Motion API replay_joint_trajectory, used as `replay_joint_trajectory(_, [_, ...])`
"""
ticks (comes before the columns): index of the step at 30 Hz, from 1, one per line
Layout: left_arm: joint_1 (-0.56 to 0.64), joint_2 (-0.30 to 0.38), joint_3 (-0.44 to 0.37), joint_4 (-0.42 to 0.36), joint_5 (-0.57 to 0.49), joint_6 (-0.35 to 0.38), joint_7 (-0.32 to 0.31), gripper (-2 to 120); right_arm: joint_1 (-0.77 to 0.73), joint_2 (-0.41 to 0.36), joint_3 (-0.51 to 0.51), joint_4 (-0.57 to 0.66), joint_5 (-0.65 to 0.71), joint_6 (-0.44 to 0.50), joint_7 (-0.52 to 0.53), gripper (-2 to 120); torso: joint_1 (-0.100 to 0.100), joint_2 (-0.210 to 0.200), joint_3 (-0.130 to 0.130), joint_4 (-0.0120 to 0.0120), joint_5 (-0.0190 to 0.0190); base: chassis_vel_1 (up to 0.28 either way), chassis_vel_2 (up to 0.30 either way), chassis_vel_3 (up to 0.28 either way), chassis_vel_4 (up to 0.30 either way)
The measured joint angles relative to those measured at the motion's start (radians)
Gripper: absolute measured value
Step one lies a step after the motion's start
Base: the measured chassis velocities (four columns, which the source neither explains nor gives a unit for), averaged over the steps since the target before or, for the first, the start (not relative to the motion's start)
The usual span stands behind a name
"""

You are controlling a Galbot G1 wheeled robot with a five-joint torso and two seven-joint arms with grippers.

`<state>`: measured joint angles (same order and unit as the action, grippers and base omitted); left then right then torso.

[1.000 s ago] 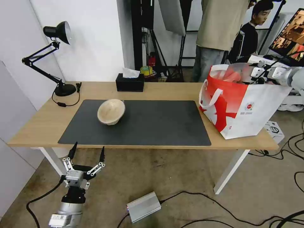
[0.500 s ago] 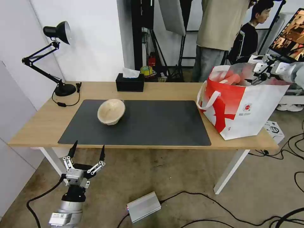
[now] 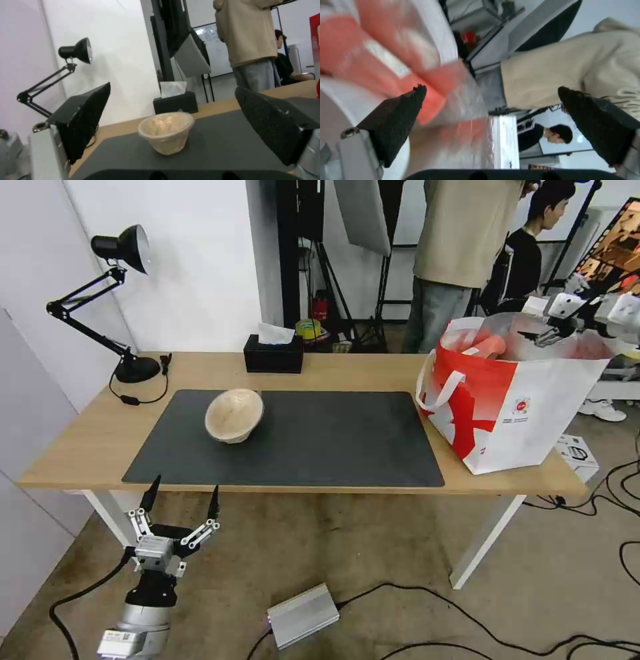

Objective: Pick up the trash from the table and place it into the takeout bag.

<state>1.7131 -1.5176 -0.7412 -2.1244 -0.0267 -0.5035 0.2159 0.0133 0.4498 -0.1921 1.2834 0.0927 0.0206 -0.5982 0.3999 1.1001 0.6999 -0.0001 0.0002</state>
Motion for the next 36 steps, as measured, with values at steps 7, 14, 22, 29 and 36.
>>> replay_joint_trajectory(7, [0.005, 0.012, 0.0, -0.021, -0.002, 0.016, 0.0, 100, -0.124, -0.093, 0.139, 0.201, 0.176, -0.05, 0.12, 100, 0.0, 0.0, 0.0, 0.0002, -0.0003, 0.0, 0.0, 0.0, 0.0])
replay_joint_trajectory(14, [0.008, 0.021, -0.006, -0.044, -0.006, 0.03, 0.0, 100, -0.209, -0.159, 0.242, 0.354, 0.399, -0.116, 0.261, 100, 0.0, 0.0, 0.0, 0.0002, -0.0004, 0.0, 0.0, 0.0, 0.0])
replay_joint_trajectory(22, [0.02, 0.02, -0.017, -0.079, -0.009, 0.042, 0.0, 100, -0.495, -0.146, 0.526, 0.539, 0.601, -0.168, 0.467, 100, 0.0, 0.0, 0.0, -0.0003, -0.0006, 0.0, 0.0, 0.0, 0.0])
replay_joint_trajectory(29, [0.045, -0.012, -0.041, -0.129, -0.004, 0.053, -0.002, 100, -0.661, 0.018, 0.625, 0.641, 0.64, -0.133, 0.609, 100, 0.0, 0.0, 0.0, 0.0007, -0.0003, 0.0, 0.0, 0.0, 0.0])
replay_joint_trajectory(36, [0.028, -0.01, -0.026, -0.152, 0.015, 0.084, -0.003, 100, -0.884, 0.156, 0.745, 0.74, 0.611, -0.079, 0.65, 100, 0.0, 0.0, 0.0, 0.0001, -0.0002, 0.0, 0.0, 0.0, 0.0])
